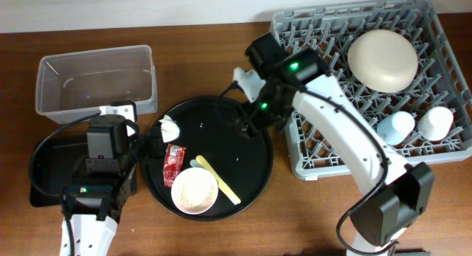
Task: Sort waste into correct bins and load items into the dishwasher rack
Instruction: 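Move the right gripper back toward the black tray, then reach the left gripper to the white rice bowl and grasp its rim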
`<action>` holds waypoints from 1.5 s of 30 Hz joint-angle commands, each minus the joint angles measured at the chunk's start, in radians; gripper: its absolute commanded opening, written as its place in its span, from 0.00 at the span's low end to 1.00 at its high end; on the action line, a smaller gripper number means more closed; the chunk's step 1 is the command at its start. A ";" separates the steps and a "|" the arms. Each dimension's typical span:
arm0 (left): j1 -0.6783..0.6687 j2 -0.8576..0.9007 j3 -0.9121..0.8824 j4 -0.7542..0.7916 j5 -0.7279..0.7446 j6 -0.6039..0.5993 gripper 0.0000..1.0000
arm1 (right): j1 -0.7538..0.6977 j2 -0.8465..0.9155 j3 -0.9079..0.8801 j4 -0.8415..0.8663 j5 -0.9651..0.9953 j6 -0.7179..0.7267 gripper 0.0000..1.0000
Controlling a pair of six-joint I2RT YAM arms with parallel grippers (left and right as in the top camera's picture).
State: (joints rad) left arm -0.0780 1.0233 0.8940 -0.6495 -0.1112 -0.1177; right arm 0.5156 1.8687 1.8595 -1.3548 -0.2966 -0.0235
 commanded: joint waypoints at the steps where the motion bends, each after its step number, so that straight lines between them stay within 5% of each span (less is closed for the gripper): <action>1: 0.002 0.000 0.019 -0.009 0.118 -0.009 1.00 | 0.021 -0.001 -0.005 0.027 -0.002 0.003 0.68; 3: 0.003 0.006 0.019 -0.043 0.160 -0.009 0.99 | 0.014 0.001 -0.005 0.042 -0.002 0.004 0.68; 6: 0.002 0.028 0.019 -0.157 0.173 -0.010 0.80 | -0.002 0.001 -0.005 0.053 0.013 0.007 0.68; 11: 0.002 0.158 0.019 -0.352 0.205 -0.097 0.81 | -0.078 0.001 -0.005 0.122 0.126 0.146 0.74; 23: -0.063 0.425 0.018 -0.381 0.332 -0.090 0.80 | -0.301 -0.001 0.085 0.162 0.001 0.193 0.79; 30: -0.125 0.487 0.015 -0.402 0.264 -0.092 0.52 | -0.285 0.002 0.085 0.163 0.002 0.193 0.80; 34: -0.125 0.512 -0.016 -0.401 0.262 -0.098 0.50 | -0.285 0.002 0.085 0.163 0.002 0.193 0.80; 39: -0.125 0.514 -0.035 -0.338 0.261 -0.098 0.29 | -0.285 0.002 0.079 0.163 0.005 0.193 0.80; 45: -0.125 0.514 -0.043 -0.308 0.261 -0.098 0.22 | -0.285 0.002 0.074 0.158 0.005 0.193 0.80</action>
State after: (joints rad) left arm -0.1993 1.5291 0.8654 -0.9607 0.1528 -0.2104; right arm 0.2241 1.8694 1.9224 -1.1954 -0.2821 0.1619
